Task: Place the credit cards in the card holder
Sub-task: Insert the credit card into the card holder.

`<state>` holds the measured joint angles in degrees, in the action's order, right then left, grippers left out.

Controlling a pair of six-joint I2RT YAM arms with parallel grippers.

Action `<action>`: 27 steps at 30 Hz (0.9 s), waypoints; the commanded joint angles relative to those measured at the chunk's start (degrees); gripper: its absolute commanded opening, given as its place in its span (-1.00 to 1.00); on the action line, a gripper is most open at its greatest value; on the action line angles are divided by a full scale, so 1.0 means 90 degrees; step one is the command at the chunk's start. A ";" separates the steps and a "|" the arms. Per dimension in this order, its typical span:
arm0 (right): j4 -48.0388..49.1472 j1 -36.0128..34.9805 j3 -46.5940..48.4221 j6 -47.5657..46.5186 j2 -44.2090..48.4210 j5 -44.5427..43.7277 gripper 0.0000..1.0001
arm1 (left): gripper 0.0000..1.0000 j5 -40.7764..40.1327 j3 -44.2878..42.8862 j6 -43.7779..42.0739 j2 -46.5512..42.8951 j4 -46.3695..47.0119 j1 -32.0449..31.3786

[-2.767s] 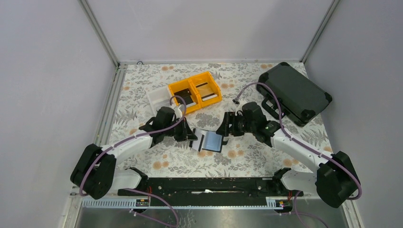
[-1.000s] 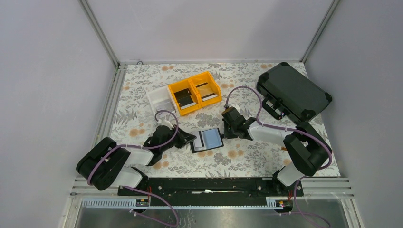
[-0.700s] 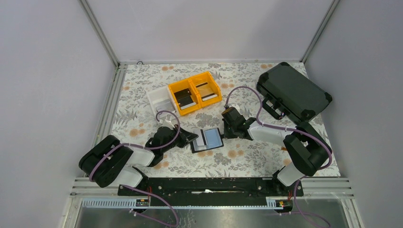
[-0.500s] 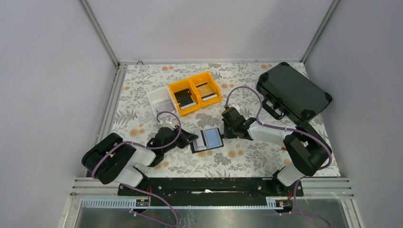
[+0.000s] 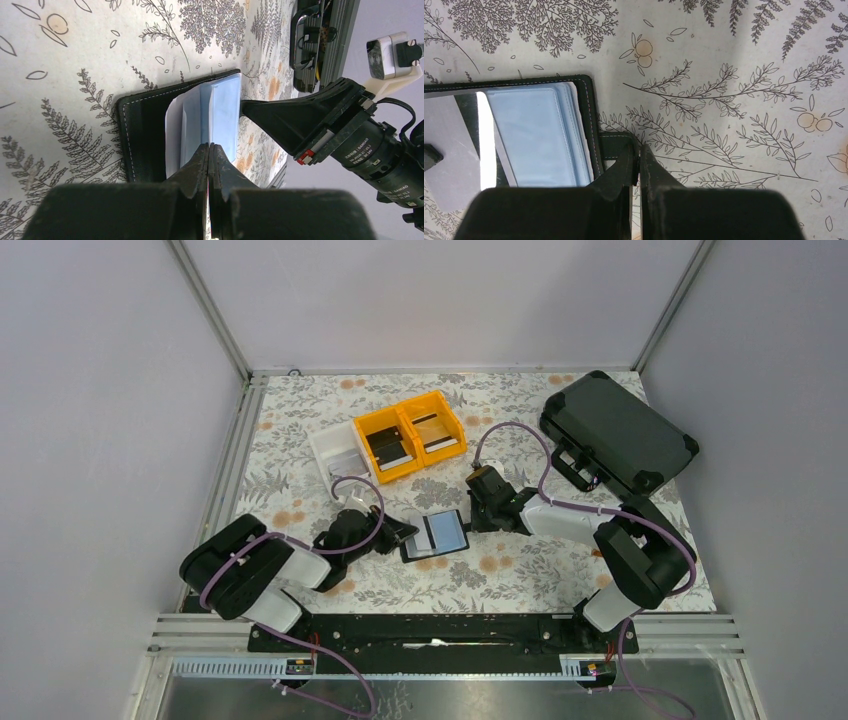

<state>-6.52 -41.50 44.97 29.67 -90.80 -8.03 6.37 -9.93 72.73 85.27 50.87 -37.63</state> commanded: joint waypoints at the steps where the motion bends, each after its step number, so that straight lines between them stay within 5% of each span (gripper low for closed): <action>1: 0.0100 -0.0037 0.0211 0.0045 -0.0067 -0.0104 -1.00 | -1.00 -0.0197 -0.0034 0.0023 0.0096 0.0406 -0.0056; 27: 0.0107 -0.0035 0.0213 0.0101 -0.0063 -0.0066 -1.00 | -1.00 -0.0238 -0.0157 -0.0096 0.0400 0.0373 -0.0308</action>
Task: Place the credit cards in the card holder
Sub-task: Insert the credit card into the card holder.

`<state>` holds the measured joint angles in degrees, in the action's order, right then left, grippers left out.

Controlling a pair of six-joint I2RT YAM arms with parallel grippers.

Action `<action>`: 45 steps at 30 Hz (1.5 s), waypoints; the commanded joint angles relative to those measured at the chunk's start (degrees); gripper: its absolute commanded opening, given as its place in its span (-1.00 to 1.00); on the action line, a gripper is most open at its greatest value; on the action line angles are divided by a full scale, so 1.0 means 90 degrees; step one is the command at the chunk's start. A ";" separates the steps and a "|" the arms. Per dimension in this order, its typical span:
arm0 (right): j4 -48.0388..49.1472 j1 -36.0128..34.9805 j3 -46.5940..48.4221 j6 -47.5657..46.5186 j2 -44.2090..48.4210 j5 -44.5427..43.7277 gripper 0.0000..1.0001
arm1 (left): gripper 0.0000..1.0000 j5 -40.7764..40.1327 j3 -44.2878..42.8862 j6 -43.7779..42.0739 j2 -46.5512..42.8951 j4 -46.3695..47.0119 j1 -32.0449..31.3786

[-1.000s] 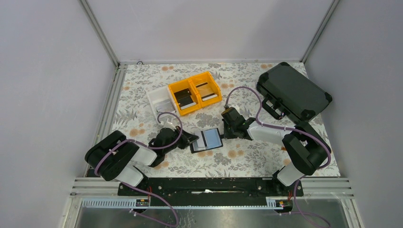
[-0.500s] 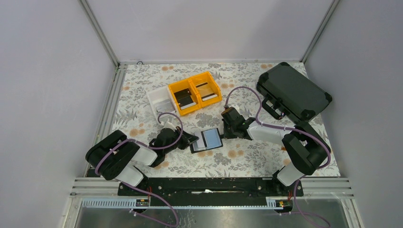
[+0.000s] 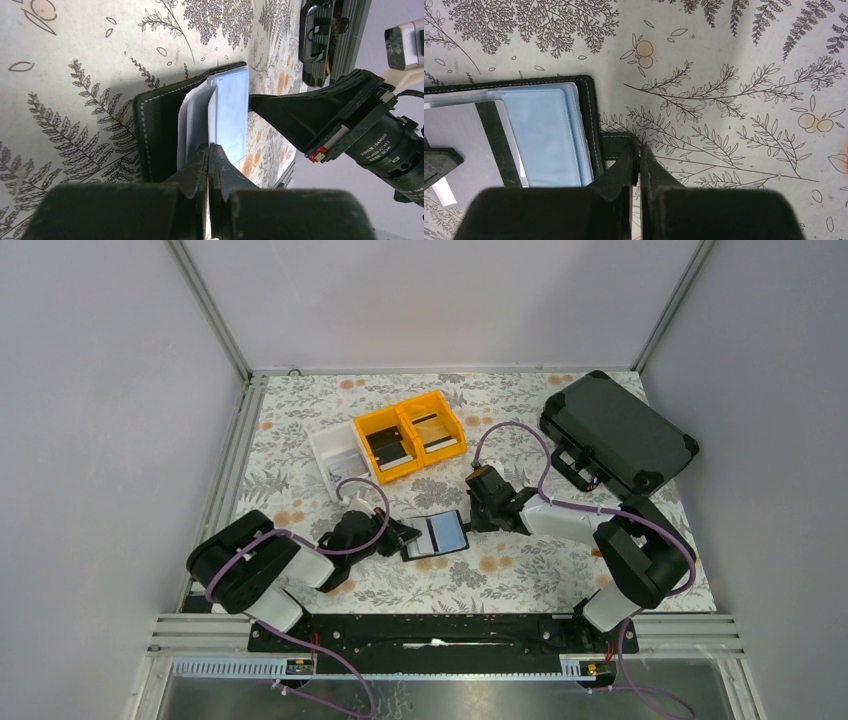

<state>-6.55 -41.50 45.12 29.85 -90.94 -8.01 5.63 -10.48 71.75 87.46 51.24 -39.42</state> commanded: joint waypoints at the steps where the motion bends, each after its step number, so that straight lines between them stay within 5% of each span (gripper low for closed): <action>1: 0.0113 -0.0037 0.0187 0.0082 -0.0051 -0.0067 -1.00 | -1.00 -0.0178 -0.0095 0.0023 0.0175 0.0334 -0.0134; 22: 0.0234 -0.0028 0.0128 0.0180 -0.0047 0.0075 -1.00 | -1.00 -0.1198 -0.0050 0.0149 0.0355 0.0684 -0.0687; 38: 0.0231 -0.0035 0.0092 0.0213 0.0020 0.0081 -1.00 | -1.00 -0.1417 -0.0439 0.0075 0.0261 -0.0164 -0.1078; 45: 0.0238 -0.0028 0.0045 0.0204 0.0097 0.0050 -1.00 | -0.48 -0.1763 -0.0741 -0.0265 -0.0430 -0.1789 -0.1079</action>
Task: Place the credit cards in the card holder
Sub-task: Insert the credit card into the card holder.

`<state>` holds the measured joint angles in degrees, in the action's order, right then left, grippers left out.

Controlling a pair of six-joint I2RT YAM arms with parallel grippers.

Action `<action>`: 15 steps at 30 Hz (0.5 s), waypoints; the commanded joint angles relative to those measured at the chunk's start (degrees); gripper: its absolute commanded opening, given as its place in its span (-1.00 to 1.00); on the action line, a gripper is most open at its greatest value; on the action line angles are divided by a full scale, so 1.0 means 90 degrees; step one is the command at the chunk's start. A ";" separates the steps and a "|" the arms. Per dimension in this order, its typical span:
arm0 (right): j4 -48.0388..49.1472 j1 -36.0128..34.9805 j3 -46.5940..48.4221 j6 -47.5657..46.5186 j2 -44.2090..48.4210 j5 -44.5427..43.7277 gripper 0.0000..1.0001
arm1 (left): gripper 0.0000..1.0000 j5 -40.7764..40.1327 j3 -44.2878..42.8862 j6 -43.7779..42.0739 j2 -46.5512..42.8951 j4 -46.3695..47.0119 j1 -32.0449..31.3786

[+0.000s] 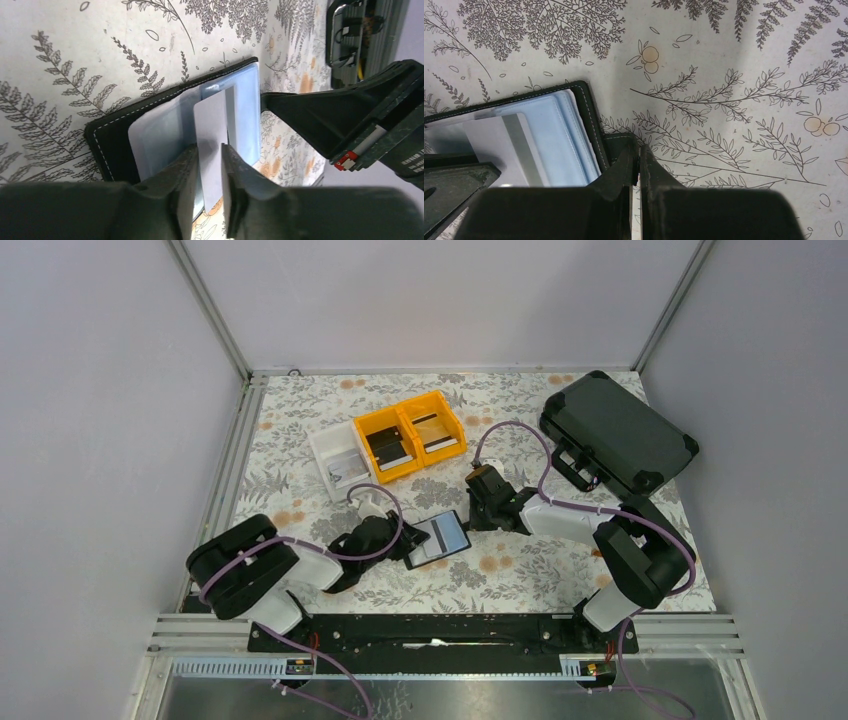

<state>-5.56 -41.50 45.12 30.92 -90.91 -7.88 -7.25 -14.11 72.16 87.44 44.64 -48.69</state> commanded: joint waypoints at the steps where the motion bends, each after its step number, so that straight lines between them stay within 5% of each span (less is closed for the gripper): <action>1: 0.0126 -0.0037 0.0050 0.0081 0.0095 0.0036 -1.00 | -0.40 -0.0367 -0.0405 -0.0380 -0.0520 -0.1285 -0.0054; 4: 0.0129 -0.0029 0.0047 0.0071 0.0111 0.0026 -1.00 | -0.22 -0.0510 -0.0541 -0.0526 -0.0741 -0.1824 -0.0085; 15: 0.0139 -0.0028 0.0011 0.0055 0.0159 0.0036 -1.00 | -0.22 -0.0446 -0.0769 -0.0577 -0.0814 -0.2355 -0.0215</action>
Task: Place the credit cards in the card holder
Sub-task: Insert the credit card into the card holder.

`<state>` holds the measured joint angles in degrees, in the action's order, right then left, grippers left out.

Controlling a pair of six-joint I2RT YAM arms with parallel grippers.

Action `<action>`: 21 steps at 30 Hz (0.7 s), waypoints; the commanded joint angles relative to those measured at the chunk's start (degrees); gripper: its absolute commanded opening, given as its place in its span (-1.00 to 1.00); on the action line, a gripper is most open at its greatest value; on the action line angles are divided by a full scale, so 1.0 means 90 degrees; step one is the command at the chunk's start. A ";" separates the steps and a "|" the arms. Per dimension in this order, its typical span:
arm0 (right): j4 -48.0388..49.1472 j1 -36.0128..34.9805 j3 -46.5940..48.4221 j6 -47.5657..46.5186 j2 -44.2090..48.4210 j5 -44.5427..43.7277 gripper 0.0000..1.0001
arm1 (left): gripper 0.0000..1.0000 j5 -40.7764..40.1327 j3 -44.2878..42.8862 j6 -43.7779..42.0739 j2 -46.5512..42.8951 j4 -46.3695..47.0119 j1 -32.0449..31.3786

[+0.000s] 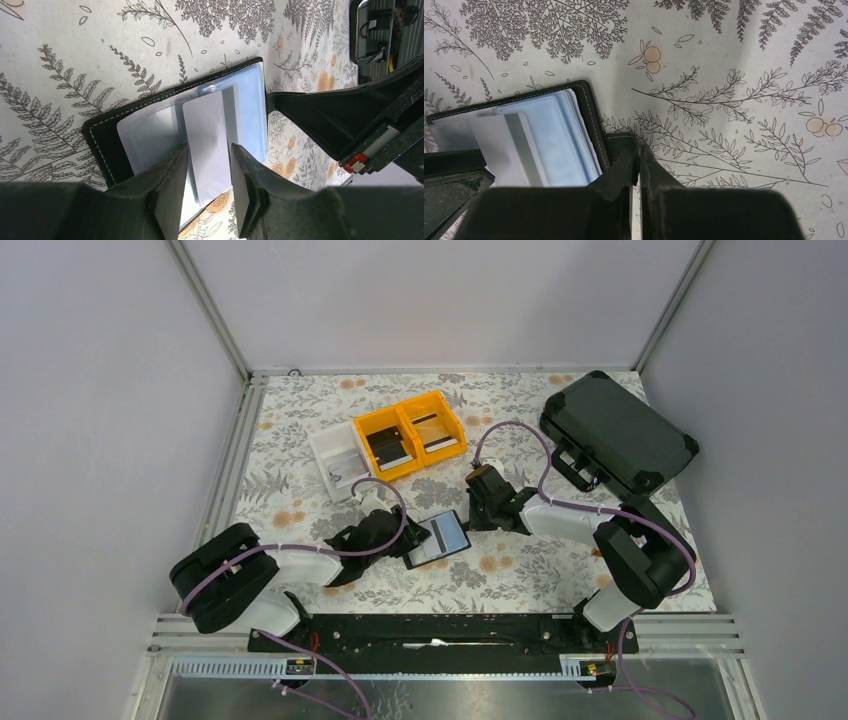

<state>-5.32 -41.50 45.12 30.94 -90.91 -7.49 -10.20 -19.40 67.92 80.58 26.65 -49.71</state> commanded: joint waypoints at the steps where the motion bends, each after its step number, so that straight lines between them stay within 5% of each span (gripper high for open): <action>1: 0.0110 -0.0035 0.0010 0.0058 0.0161 -0.0002 -1.00 | -0.24 -0.0109 -0.0206 -0.0105 -0.0040 -0.0347 -0.0129; 21: 0.0144 -0.0094 -0.0091 0.0111 0.0196 -0.0052 -1.00 | -0.26 0.0134 -0.1185 -0.0175 0.0577 -0.0800 -0.0386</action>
<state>-5.23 -41.60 44.97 31.18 -90.85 -7.55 -9.28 -28.10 67.05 86.74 20.49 -52.64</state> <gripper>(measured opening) 0.049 0.347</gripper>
